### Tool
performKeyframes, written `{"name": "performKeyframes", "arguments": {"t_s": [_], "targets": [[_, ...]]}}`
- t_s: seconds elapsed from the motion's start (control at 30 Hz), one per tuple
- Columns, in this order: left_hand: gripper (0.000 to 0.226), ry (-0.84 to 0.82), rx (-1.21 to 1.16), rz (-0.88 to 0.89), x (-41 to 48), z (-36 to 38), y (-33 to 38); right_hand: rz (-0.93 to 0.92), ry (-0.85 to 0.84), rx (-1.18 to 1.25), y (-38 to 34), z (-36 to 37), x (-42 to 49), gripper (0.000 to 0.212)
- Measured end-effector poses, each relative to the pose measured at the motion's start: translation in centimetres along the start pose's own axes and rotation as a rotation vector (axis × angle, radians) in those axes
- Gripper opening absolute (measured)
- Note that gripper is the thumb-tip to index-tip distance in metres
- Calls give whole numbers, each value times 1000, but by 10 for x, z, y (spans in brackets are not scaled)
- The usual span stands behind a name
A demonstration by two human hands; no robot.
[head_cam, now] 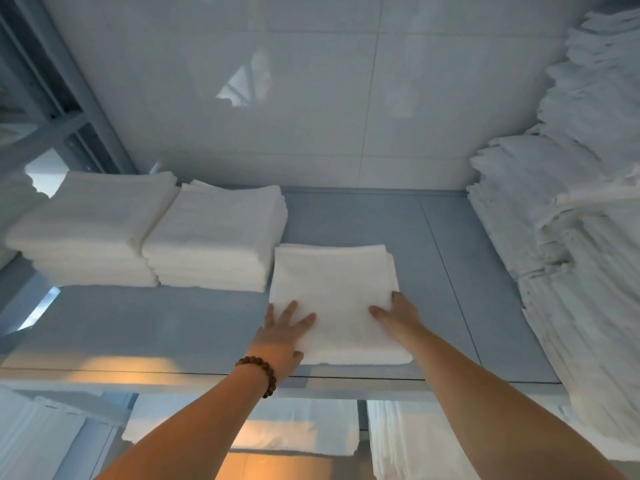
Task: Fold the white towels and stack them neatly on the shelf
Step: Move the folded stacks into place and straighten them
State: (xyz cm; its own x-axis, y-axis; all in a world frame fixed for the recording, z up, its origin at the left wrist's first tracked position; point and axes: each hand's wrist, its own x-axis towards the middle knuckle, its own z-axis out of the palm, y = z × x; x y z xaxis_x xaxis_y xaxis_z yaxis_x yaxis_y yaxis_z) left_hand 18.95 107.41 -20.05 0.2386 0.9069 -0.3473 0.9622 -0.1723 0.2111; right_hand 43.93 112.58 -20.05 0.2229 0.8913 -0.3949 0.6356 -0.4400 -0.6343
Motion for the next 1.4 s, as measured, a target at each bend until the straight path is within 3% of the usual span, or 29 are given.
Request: {"name": "performKeyframes", "arguments": {"t_s": [0.17,0.33,0.4,0.5,0.6,0.83,1.07,1.4], "targets": [[70,100,0,19,14,-4,16,-126,131,13,-3,-19,12,42],[90,33,-42,10,8,20,16,-53,42,-163,17,-16,18,66],[90,48,-220,-44,8,20,14,-14,59,-147,18,-18,22,73],[71,170,-529,-133,15,11,20,71,27,-119,18,-22,28,83],[67,234,-666,-207,22,4,23,75,-34,-52,21,-24,29,87],[88,152,-865,-460,31,-5,14,119,-62,17,25,-25,22,79],[85,67,-837,-310,28,-5,26,-14,-21,86,24,-27,4,49],[80,197,-732,-142,32,-46,63,-239,229,1,-14,-54,-18,40]]}}
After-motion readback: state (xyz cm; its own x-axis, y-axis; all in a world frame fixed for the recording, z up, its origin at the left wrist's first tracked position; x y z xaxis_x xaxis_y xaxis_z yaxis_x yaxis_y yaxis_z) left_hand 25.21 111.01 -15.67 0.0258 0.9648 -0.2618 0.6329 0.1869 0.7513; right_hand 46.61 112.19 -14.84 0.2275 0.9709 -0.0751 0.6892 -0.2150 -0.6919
